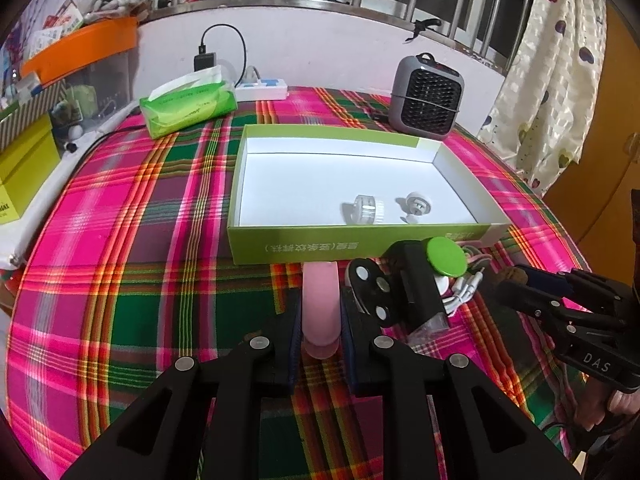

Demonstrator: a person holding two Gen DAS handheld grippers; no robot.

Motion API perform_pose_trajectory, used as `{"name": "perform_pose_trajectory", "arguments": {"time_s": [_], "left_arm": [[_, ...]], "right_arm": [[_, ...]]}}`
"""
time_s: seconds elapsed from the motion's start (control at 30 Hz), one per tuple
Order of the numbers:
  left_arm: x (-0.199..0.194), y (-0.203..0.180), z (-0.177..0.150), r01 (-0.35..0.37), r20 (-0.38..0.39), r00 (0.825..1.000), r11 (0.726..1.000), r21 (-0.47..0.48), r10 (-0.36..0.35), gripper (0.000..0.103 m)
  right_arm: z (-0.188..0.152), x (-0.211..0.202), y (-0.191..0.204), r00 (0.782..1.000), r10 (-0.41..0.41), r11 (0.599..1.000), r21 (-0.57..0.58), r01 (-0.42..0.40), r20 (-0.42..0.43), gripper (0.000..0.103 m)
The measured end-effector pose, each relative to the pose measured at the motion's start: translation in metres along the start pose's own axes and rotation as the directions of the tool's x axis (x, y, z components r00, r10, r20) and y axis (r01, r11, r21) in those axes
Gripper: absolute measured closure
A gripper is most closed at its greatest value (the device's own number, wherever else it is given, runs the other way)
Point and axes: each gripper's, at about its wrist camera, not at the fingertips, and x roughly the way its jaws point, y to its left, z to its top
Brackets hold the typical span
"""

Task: Organize objects
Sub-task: 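Grasp the pink clip with the left tool while the right tool grasps the walnut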

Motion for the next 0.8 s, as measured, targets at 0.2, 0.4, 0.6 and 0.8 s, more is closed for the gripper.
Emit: {"name": "perform_pose_trajectory", "arguments": {"time_s": [0.2, 0.4, 0.6, 0.8], "left_arm": [[-0.01, -0.005, -0.001, 0.01, 0.017, 1.0, 1.0, 0.014, -0.01, 0.087], [-0.018, -0.012, 0.0, 0.018, 0.033, 0.999, 0.999, 0.03, -0.019, 0.087], [-0.024, -0.016, 0.004, 0.025, 0.049, 0.998, 0.999, 0.044, -0.027, 0.087], [-0.024, -0.021, 0.009, 0.028, 0.055, 0.998, 0.998, 0.059, -0.031, 0.087]], "right_arm": [[0.0, -0.005, 0.003, 1.0, 0.002, 1.0, -0.007, -0.002, 0.01, 0.068], [0.001, -0.01, 0.008, 1.0, 0.004, 1.0, -0.017, -0.004, 0.023, 0.068], [0.005, -0.014, 0.011, 0.999, 0.005, 1.0, -0.028, -0.003, 0.038, 0.068], [0.009, -0.014, 0.013, 0.999, 0.007, 0.999, -0.037, -0.005, 0.046, 0.068]]}}
